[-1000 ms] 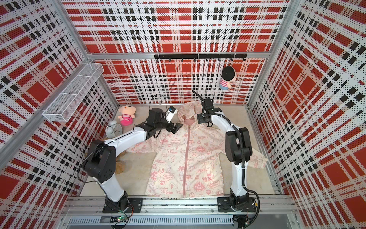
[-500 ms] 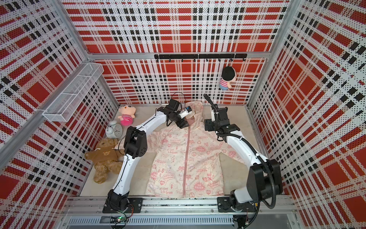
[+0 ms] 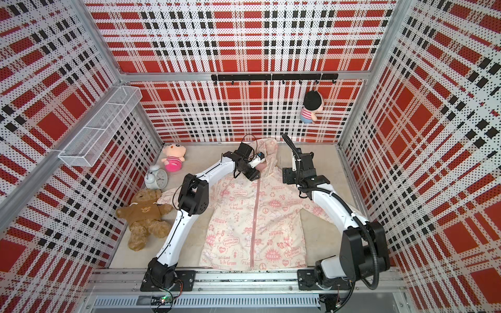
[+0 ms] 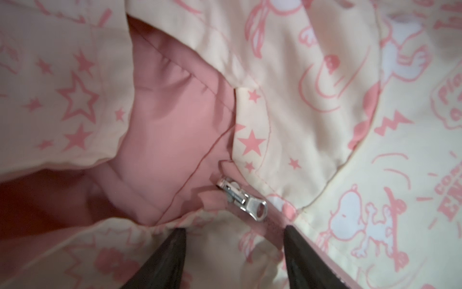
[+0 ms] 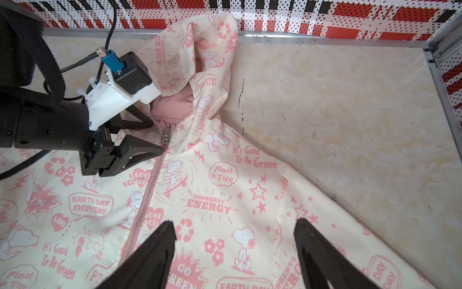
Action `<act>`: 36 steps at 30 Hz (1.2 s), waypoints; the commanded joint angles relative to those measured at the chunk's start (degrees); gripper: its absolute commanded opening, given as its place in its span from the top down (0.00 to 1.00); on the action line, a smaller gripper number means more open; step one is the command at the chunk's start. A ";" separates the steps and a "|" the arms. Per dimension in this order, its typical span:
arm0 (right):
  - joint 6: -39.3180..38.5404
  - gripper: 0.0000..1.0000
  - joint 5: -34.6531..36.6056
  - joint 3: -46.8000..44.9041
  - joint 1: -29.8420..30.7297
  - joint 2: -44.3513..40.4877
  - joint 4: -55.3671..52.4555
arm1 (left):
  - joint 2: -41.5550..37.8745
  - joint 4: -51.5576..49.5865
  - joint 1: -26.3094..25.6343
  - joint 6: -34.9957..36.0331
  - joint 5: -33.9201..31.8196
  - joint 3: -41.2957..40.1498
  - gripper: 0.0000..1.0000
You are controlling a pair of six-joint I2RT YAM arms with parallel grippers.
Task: Unzip the jacket
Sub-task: Pick up the jacket from the center of the board.
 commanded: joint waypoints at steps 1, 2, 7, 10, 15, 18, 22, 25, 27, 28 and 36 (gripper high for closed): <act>0.62 0.21 -1.09 -0.37 -0.21 -0.04 1.83 | -3.30 2.13 1.84 4.61 4.02 -2.54 0.33; 0.62 0.21 -1.28 -0.57 -0.26 -0.08 1.82 | -3.92 2.59 2.60 5.63 5.80 -3.29 0.33; 0.54 0.21 -2.02 -1.18 -0.24 0.13 1.96 | -5.34 4.32 3.84 10.00 6.32 -4.91 0.20; 0.87 0.21 -2.56 -1.73 -0.17 0.56 2.22 | -6.77 5.03 2.92 16.03 4.44 -6.89 0.11; 1.41 0.22 -3.77 -2.54 -0.08 1.01 2.21 | -6.51 6.32 3.61 21.55 7.64 -6.65 0.11; 1.41 0.22 -3.99 -2.81 0.06 0.83 1.63 | -4.40 3.87 4.78 24.77 11.73 -3.04 0.17; 1.15 0.22 -3.71 -3.01 0.09 0.53 0.86 | -2.36 2.30 5.27 28.62 11.88 0.21 0.20; 1.06 0.22 -3.54 -3.17 0.11 0.56 0.46 | -1.70 2.56 4.89 30.82 10.77 1.19 0.20; 1.06 0.23 -3.64 -3.47 0.18 0.57 0.42 | -1.15 2.56 4.57 33.05 9.63 1.54 0.20; 1.06 0.23 -3.62 -3.52 0.18 0.57 0.27 | -0.52 2.44 4.54 33.61 9.29 2.39 0.20; 0.89 0.23 -3.02 -4.61 0.51 -0.38 -1.75 | 4.08 -3.92 4.71 38.75 14.35 8.66 0.27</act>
